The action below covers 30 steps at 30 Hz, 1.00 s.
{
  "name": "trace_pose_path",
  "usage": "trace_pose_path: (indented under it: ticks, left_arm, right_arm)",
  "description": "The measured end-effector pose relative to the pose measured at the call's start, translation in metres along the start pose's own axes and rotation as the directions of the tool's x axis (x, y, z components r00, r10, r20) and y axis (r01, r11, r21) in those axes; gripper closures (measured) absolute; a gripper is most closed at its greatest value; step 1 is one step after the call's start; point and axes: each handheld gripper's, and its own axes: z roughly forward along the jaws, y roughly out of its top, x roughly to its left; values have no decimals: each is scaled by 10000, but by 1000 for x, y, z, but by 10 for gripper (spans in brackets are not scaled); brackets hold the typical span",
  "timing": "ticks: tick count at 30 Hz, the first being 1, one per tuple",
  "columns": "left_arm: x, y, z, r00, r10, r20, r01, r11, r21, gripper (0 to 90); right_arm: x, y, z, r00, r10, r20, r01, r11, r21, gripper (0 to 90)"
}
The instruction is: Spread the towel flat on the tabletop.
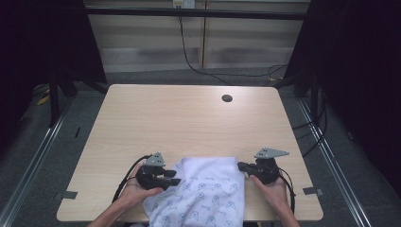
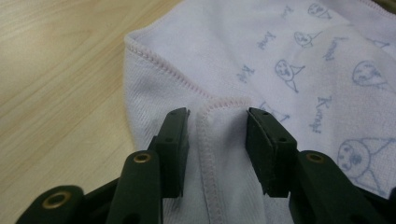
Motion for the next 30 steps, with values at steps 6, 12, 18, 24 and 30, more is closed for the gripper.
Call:
trace_pose_path:
  ticks: [6, 12, 18, 24, 30]
  left_arm:
    - [-6, -1, -1, 9983, 588, 14, -588, 9982, 80, 749]
    - [2, 5, -36, 9996, -151, 218, 183, 9876, -1561, 860]
    - [38, 21, -103, 9896, -1000, -1037, 613, 9437, -3251, 862]
    - [63, 48, -137, 9738, -1505, -1705, 644, 9016, -4277, 862]
    - [84, 86, -160, 9585, -1981, -2051, 646, 8515, -5204, 862]
  right_arm:
    - [1, 0, 0, 10000, -8, -58, 8, 10000, 3, 886]
    - [-1, 5, -9, 10000, 10, -46, -11, 9993, -367, 888]
    - [-11, 24, -37, 9998, 200, 34, -192, 9887, -1489, 890]
    - [-20, 63, -58, 9996, 45, 280, 33, 9623, -2720, 889]
    - [-28, 116, -64, 9998, -105, 143, 152, 9233, -3838, 890]
